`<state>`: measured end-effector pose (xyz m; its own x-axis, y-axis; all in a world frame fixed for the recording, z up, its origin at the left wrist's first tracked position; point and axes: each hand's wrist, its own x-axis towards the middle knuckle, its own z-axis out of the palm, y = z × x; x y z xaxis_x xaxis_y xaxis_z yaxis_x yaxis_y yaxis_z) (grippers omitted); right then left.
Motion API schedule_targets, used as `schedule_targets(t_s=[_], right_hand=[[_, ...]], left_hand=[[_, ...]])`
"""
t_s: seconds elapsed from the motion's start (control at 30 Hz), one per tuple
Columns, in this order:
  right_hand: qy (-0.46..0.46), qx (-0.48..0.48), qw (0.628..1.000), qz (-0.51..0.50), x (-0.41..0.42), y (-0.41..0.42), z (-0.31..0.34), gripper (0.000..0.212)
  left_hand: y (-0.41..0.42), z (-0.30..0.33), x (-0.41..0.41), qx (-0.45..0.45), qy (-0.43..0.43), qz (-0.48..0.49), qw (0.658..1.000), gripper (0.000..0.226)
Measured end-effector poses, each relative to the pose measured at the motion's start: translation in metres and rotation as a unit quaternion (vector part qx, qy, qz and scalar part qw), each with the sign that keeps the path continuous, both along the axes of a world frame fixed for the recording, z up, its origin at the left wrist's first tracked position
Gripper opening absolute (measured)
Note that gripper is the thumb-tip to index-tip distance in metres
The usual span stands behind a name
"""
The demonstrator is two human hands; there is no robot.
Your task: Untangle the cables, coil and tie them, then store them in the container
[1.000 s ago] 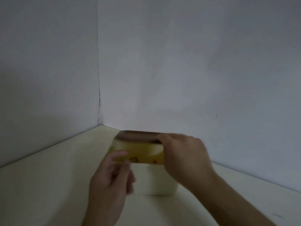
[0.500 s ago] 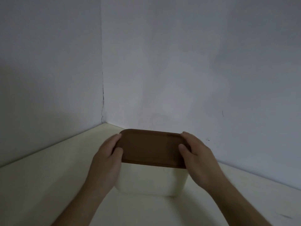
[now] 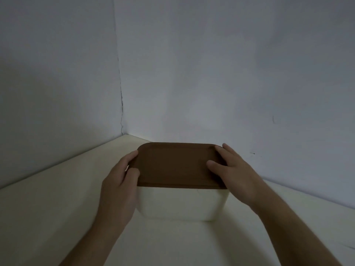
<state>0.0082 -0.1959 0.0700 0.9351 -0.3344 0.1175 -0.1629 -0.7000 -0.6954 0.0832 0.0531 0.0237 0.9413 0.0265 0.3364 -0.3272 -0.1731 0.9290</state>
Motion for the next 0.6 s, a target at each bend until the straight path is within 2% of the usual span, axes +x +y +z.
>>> schedule_targets(t_s=[0.07,0.17,0.27,0.37,0.47,0.53,0.6], right_hand=[[-0.003,-0.001,1.0,-0.004,0.002,-0.002,-0.002,0.069],[0.013,-0.039,0.999,-0.004,0.002,-0.006,-0.003,0.07],[0.03,-0.075,0.997,-0.004,0.001,-0.008,-0.003,0.069],[0.029,-0.096,0.995,-0.009,0.001,-0.007,-0.004,0.07],[0.02,-0.071,0.997,-0.005,0.001,-0.009,-0.004,0.07],[0.013,-0.044,0.999,0.004,-0.004,-0.007,-0.003,0.068],[-0.019,-0.021,1.0,-0.011,-0.007,-0.001,-0.004,0.064]], left_hand=[[0.0,0.003,0.001,-0.009,0.016,-0.007,1.0,0.056],[0.0,0.016,0.012,0.027,0.026,-0.035,0.999,0.045],[-0.003,0.027,0.029,0.103,0.049,-0.089,0.99,0.045],[-0.007,0.023,0.036,0.179,0.025,-0.094,0.979,0.051],[-0.007,0.018,0.035,0.135,0.027,-0.094,0.986,0.05],[-0.004,0.016,0.035,0.052,0.059,-0.114,0.99,0.047],[-0.003,0.017,0.035,-0.017,0.092,-0.146,0.985,0.033]])
